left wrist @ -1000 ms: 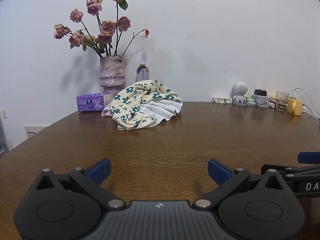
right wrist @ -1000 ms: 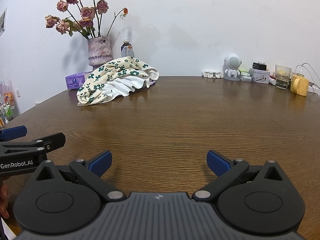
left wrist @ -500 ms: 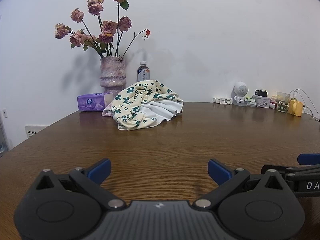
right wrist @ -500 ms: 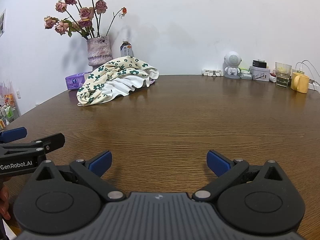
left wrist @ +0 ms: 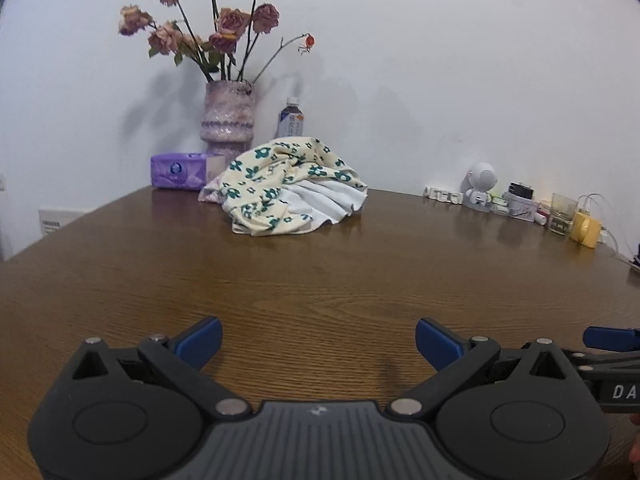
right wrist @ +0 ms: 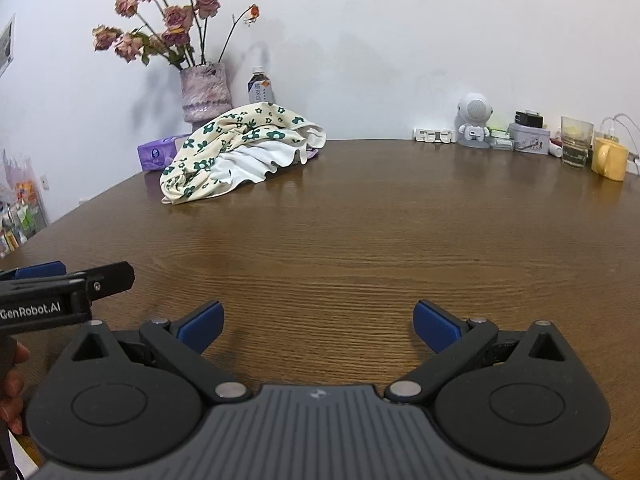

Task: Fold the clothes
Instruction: 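Move both open grippers toward the crumpled cream floral shirt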

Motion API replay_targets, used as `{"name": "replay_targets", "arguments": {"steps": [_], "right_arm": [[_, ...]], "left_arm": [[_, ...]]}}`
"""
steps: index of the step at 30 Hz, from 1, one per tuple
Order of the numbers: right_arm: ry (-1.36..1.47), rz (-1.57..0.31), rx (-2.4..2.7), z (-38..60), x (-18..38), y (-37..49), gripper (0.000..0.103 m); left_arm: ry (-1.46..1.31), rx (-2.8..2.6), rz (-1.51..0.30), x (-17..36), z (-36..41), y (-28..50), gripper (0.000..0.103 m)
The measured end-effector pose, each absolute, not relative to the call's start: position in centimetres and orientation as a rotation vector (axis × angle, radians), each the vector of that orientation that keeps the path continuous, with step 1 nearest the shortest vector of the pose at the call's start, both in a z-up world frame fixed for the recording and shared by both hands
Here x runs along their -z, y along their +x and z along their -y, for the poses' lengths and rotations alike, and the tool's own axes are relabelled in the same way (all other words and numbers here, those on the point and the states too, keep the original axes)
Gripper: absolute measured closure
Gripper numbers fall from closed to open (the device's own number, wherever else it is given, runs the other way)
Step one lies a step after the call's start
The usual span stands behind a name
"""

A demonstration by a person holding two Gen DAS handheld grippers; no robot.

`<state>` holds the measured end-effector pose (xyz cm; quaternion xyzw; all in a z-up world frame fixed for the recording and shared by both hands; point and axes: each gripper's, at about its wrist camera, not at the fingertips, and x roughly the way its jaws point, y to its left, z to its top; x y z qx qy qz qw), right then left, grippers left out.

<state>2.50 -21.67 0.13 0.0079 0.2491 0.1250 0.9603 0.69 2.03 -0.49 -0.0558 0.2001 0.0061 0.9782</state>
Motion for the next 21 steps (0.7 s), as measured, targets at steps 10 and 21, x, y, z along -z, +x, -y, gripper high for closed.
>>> {"name": "replay_targets", "arguments": {"steps": [10,21], "right_arm": [[0.016,-0.384,-0.308,20.5,-6.4,3.6,0.000],[0.036,-0.400,-0.323,20.3,-9.8,11.4,0.000]], "left_arm": [[-0.143,0.009,-0.374,-4.8,-3.3,2.4,0.000],[-0.058,0.002,-0.325,-9.2,-4.0,8.3,0.000]]}}
